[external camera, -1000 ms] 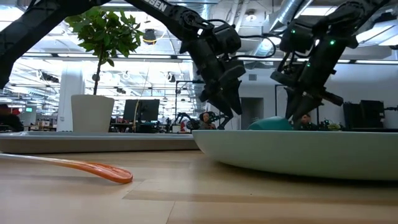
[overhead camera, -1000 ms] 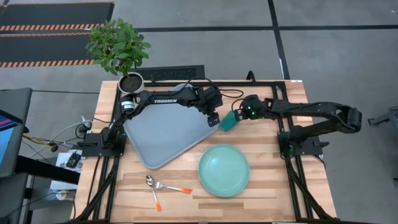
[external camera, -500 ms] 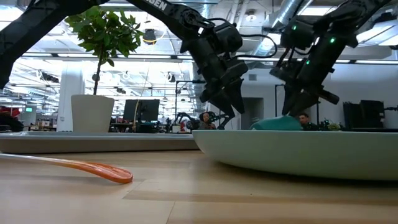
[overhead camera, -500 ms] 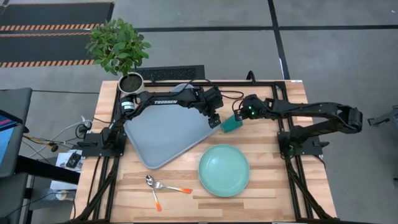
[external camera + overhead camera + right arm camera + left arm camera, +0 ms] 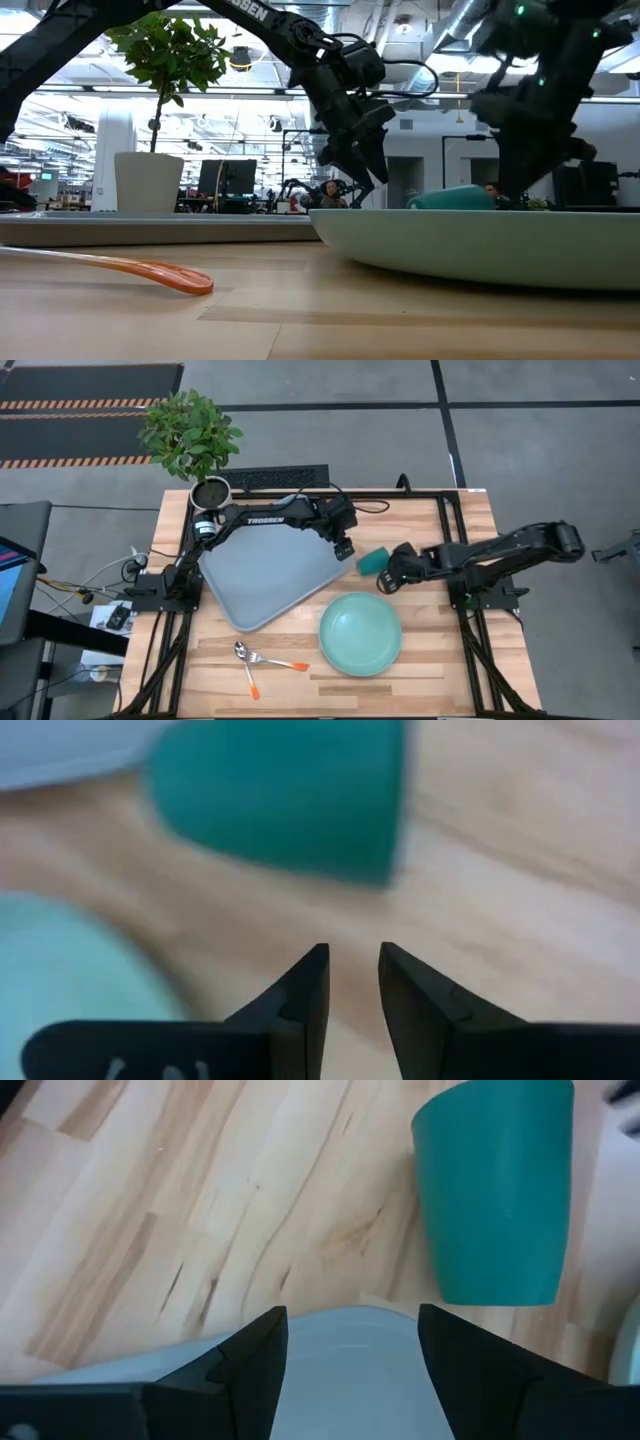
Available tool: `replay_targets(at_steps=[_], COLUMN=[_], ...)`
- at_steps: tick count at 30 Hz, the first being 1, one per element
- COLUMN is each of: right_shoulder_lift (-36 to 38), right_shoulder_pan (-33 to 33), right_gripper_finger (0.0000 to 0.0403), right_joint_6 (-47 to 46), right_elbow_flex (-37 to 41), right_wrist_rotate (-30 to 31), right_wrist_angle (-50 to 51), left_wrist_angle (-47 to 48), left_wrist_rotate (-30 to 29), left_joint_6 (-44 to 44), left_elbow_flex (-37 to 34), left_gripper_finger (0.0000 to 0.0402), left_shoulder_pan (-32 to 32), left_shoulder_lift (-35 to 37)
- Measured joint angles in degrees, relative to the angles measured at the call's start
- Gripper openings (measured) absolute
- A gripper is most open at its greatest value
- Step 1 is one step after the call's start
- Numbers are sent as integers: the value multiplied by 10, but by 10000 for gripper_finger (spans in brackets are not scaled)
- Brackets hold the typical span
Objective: Pick and place plate/cup/fork/spoon on tray
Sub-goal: Put the green cup on the gray serving tray
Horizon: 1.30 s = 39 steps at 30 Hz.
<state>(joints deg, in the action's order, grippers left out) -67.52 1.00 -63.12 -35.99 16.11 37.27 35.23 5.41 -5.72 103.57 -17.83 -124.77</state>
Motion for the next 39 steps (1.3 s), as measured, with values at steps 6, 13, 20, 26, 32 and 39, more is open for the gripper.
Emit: replay_targets(at_steps=[6, 13, 20, 26, 32, 39], right_shoulder_lift=[-20, -4, 39, 29, -1, -30], right_shoulder_pan=[-53, -97, -79, -70, -70, -57], right_gripper_finger=[116, 116, 116, 116, 116, 116], right_joint_6=[49, 118, 104, 96, 96, 96], right_elbow_flex=[0, -6, -9, -9, -9, -8], right_wrist_rotate=[33, 36, 29, 29, 32, 19], right_wrist_angle=[-57, -116, -93, -82, -81, -92], left_wrist_angle=[-3, 0, 0, -18, -90, -209], left_wrist_rotate=[0, 2, -1, 65, 73, 165], left_joint_6=[-1, 1, 15, 83, 100, 115], left_elbow_flex=[0, 0, 0, -3, -41, -94], left_gripper_finger=[212, 212, 212, 212, 212, 212], left_shoulder_pan=[2, -1, -3, -9, -18, -39], left_shoulder_lift=[0, 0, 0, 0, 0, 0])
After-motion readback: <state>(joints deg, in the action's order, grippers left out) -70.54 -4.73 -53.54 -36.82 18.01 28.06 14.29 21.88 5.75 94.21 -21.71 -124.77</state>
